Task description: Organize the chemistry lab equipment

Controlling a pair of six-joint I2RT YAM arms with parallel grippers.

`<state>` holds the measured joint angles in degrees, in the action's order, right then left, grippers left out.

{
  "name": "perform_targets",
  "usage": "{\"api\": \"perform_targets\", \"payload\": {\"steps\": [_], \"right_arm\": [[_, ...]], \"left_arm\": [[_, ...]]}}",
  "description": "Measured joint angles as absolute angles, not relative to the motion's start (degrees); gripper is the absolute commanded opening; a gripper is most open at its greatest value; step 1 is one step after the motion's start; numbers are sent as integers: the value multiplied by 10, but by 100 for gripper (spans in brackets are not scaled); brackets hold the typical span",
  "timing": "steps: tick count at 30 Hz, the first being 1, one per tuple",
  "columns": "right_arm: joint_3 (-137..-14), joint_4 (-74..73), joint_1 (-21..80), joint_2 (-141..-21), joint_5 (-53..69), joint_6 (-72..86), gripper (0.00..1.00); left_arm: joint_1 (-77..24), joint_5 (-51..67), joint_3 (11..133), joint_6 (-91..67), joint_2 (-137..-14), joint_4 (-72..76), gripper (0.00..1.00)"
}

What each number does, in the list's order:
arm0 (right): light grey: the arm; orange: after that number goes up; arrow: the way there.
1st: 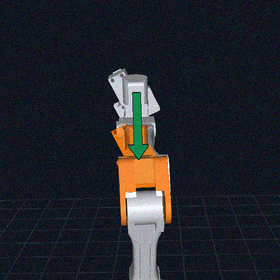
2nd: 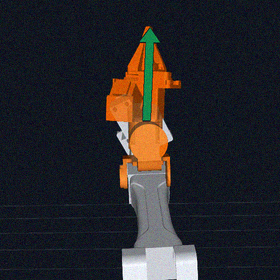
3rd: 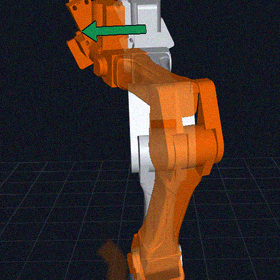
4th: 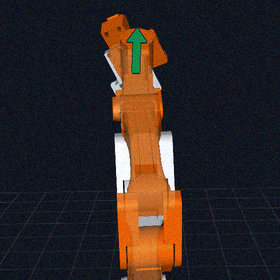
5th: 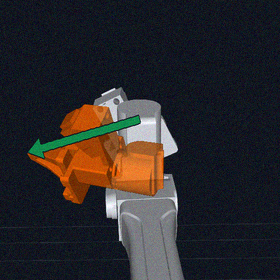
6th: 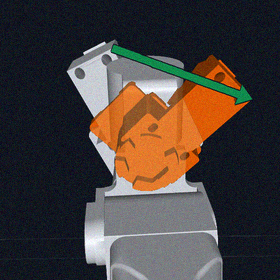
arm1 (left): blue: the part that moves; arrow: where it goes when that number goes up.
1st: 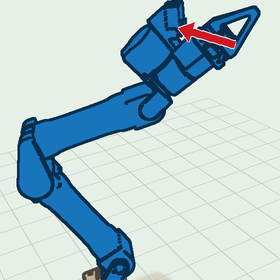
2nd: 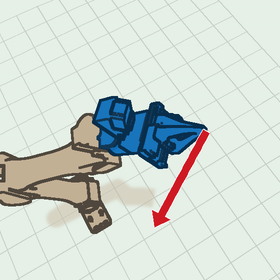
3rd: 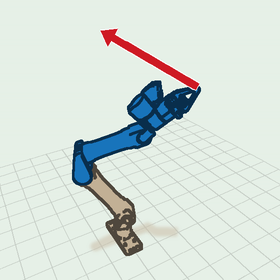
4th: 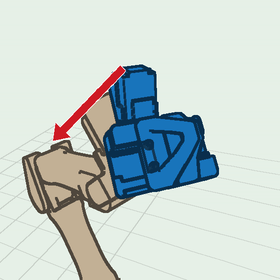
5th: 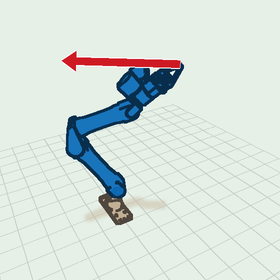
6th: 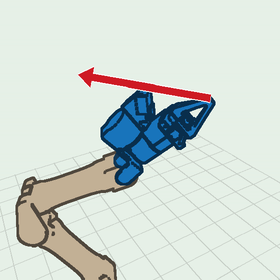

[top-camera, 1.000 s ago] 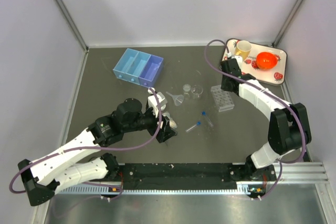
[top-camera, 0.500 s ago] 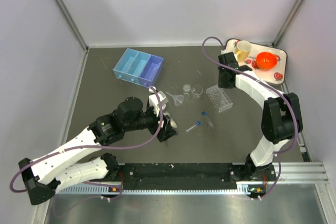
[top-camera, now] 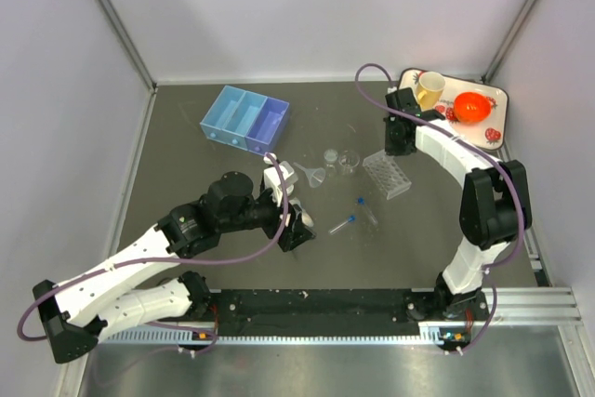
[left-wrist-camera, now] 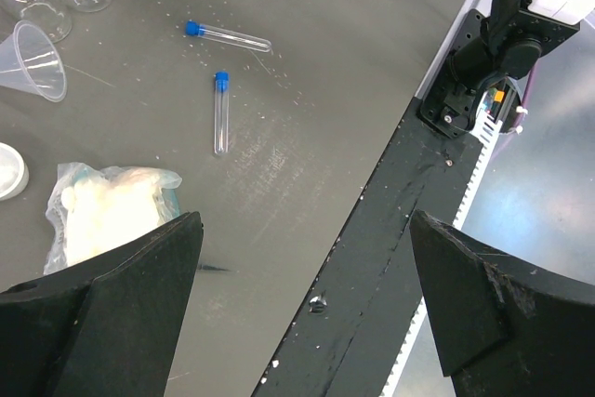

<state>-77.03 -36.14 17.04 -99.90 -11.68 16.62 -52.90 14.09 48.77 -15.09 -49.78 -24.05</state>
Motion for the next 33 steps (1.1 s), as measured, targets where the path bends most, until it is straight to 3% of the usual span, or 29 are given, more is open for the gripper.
{"api": "perform_targets", "payload": {"steps": [6, 23, 33], "right_arm": [[-774, -373, 170, -1001, -110, 165, 30], [-773, -393, 171, -994, -106, 165, 40], [-714, -415, 227, -785, -147, 167, 45]], "left_arm": [[-529, 142, 488, -151, -498, -241, 99], [-529, 142, 488, -151, -498, -241, 99], [-529, 124, 491, -151, -539, -237, 97]]}}
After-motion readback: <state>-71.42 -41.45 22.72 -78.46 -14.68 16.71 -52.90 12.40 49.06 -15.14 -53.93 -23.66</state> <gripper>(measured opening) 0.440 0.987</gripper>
